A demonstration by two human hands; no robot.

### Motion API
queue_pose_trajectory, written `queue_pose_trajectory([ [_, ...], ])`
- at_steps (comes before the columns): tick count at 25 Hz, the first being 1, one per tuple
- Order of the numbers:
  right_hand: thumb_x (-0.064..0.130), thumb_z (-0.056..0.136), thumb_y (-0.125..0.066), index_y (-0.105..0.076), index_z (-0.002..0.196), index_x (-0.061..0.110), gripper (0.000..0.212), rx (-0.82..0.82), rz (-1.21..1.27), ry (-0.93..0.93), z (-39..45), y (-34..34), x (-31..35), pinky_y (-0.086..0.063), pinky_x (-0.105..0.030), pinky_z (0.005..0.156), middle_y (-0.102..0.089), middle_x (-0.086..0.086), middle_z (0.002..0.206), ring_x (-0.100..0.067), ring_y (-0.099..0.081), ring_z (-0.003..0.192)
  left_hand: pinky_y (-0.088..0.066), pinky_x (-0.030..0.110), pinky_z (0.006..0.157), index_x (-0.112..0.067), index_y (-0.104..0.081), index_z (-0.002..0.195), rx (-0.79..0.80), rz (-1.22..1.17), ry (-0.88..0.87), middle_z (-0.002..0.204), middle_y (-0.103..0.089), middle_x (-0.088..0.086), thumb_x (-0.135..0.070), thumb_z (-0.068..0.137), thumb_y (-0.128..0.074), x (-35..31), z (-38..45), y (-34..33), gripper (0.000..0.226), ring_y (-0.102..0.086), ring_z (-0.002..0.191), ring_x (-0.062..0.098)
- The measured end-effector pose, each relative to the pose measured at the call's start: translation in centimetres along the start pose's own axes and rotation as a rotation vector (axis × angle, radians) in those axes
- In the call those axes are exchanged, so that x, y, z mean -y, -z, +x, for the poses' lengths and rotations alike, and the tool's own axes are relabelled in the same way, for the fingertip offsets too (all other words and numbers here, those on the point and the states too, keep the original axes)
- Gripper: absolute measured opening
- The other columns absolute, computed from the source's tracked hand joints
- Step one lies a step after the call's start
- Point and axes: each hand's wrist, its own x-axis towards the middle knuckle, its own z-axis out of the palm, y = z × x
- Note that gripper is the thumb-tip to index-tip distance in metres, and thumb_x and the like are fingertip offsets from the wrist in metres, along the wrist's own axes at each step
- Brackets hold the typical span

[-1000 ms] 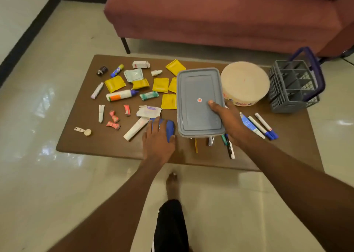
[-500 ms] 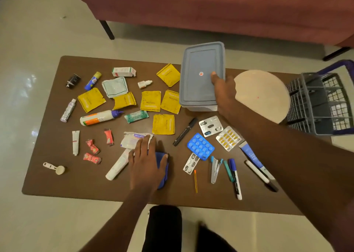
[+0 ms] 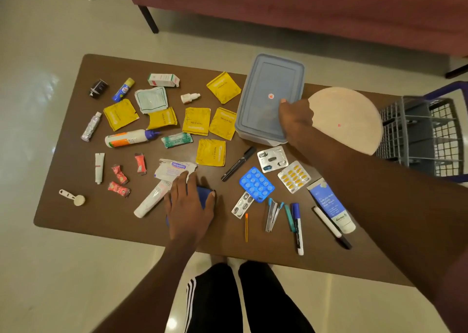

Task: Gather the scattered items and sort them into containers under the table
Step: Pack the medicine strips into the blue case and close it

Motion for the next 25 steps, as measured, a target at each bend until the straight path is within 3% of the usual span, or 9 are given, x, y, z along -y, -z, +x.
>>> queue_pose_trajectory([
  [2,0.041,0.102,-0.056,-0.045,0.142,0.004,0.055,-0.064,-0.125,0.068,-0.8,0.3,0.0,-0.044,-0.041,0.104,-0.055,-0.016,0.143,-0.037,-0.054,0.131,-0.025,0.048,0.123,-0.017,-0.032,0.157,-0.005,0.007,0.027,0.162,-0.035,0.006,-0.06,0.097,-0.051,0.2,-0.3,-0.1,0.076,-0.027,0.152,0.026],
  [5,0.038,0.099,-0.06,-0.047,0.137,0.006,0.051,-0.285,-0.271,0.263,-3.7,0.4,-0.6,-0.048,-0.043,0.095,-0.051,-0.014,0.139,-0.034,-0.054,0.126,-0.031,0.048,0.121,-0.015,-0.032,0.157,-0.024,-0.034,0.089,0.161,-0.037,0.008,-0.06,0.098,-0.05,1.1,-1.6,-0.1,0.076,-0.032,0.15,0.027],
  [8,0.027,0.093,-0.065,-0.053,0.128,0.015,0.039,-0.356,-0.208,0.56,-8.7,-0.7,-2.6,-0.048,-0.038,0.082,-0.054,-0.008,0.128,-0.028,-0.056,0.114,-0.036,0.048,0.117,-0.013,-0.033,0.155,-0.037,-0.048,0.12,0.157,-0.04,0.01,-0.059,0.098,-0.051,2.0,-3.5,0.2,0.076,-0.037,0.145,0.029],
  [11,0.016,0.094,-0.061,-0.059,0.114,0.015,0.021,-0.128,-0.052,0.682,-14.4,-2.8,-6.0,-0.042,-0.03,0.073,-0.059,-0.005,0.111,-0.023,-0.058,0.102,-0.038,0.044,0.113,-0.011,-0.031,0.156,0.001,-0.095,0.152,0.155,-0.041,0.011,-0.056,0.095,-0.059,3.0,-5.5,-0.1,0.081,-0.04,0.141,0.03],
  [15,0.013,0.099,-0.055,-0.062,0.113,0.017,0.016,0.256,0.028,0.518,-19.5,-6.4,-11.1,-0.048,-0.025,0.076,-0.065,0.001,0.109,-0.018,-0.063,0.101,-0.044,0.046,0.11,-0.011,-0.033,0.154,-0.001,-0.35,0.28,0.149,-0.045,0.011,-0.047,0.096,-0.064,3.9,-6.0,-0.9,0.075,-0.044,0.135,0.031],
  [17,0.02,0.099,-0.061,-0.058,0.127,0.019,0.028,0.37,-0.083,0.439,-20.6,-8.4,-12.7,-0.052,-0.032,0.09,-0.063,-0.003,0.124,-0.021,-0.062,0.113,-0.041,0.045,0.113,-0.011,-0.033,0.154,-0.032,-0.412,0.31,0.151,-0.044,0.011,-0.041,0.098,-0.062,4.2,-6.0,-0.9,0.07,-0.044,0.137,0.03],
  [20,0.035,0.095,-0.07,-0.038,0.153,0.017,0.068,0.496,-0.196,0.36,-22.4,-11.3,-14.1,-0.045,-0.038,0.105,-0.047,-0.01,0.151,-0.027,-0.047,0.137,-0.043,0.047,0.111,-0.011,-0.036,0.153,-0.014,-0.495,0.287,0.149,-0.047,0.01,-0.037,0.099,-0.061,5.1,-6.1,-1.2,0.064,-0.048,0.134,0.028],
  [23,0.047,0.086,-0.078,-0.028,0.159,0.016,0.094,0.461,-0.154,0.269,-24.3,-13.8,-14.6,-0.039,-0.044,0.116,-0.038,-0.01,0.159,-0.028,-0.038,0.145,-0.05,0.05,0.103,-0.015,-0.051,0.139,0.091,-0.657,0.395,0.133,-0.058,0.009,-0.043,0.094,-0.058,7.1,-4.6,-1.7,0.055,-0.059,0.119,0.027],
  [25,0.056,0.078,-0.082,-0.027,0.16,0.018,0.106,0.43,-0.1,0.182,-24.8,-14.4,-14.8,-0.039,-0.044,0.117,-0.036,-0.007,0.159,-0.025,-0.037,0.145,-0.055,0.05,0.097,-0.015,-0.058,0.126,0.127,-0.912,0.501,0.119,-0.067,0.008,-0.038,0.096,-0.057,7.8,-4.6,-1.1,0.038,-0.066,0.109,0.024],
])
